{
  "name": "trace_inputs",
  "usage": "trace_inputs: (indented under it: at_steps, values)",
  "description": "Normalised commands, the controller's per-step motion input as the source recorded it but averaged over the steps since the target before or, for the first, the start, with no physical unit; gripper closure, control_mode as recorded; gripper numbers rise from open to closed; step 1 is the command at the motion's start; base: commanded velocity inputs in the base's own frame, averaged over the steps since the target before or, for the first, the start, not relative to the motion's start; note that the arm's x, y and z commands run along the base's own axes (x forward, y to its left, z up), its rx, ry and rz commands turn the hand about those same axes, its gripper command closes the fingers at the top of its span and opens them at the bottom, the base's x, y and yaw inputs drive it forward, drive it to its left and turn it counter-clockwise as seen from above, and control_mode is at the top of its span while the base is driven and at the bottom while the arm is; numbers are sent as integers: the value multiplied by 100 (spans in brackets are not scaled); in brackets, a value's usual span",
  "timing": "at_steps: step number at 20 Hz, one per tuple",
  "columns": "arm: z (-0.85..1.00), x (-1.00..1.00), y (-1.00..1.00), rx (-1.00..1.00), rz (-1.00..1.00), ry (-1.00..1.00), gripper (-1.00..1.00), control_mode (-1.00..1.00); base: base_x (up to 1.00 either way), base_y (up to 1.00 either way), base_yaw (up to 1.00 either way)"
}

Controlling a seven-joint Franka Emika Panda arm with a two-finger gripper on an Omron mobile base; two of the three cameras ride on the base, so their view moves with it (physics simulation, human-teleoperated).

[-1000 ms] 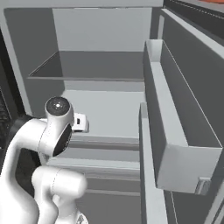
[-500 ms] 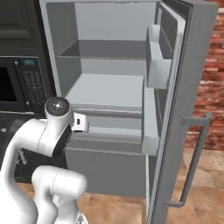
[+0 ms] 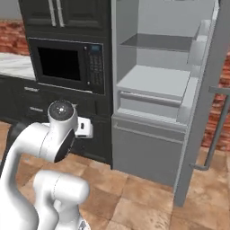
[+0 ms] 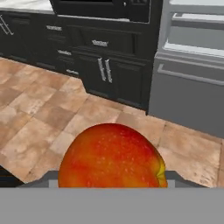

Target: Retrieve the orange and apple from the fridge and place them into the bowl on the dining table.

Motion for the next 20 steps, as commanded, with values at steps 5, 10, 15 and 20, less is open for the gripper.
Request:
trace_inputs:
  at_steps: [5,10,15,20]
  values:
    - [0,0,0,0,0,0,100,100,-91,19,64]
    - [0,0,0,0,0,0,100,100,-82,46,65]
    - [0,0,0,0,0,0,100,100,-70,81,62]
    - [0,0,0,0,0,0,100,100,-27,96,60]
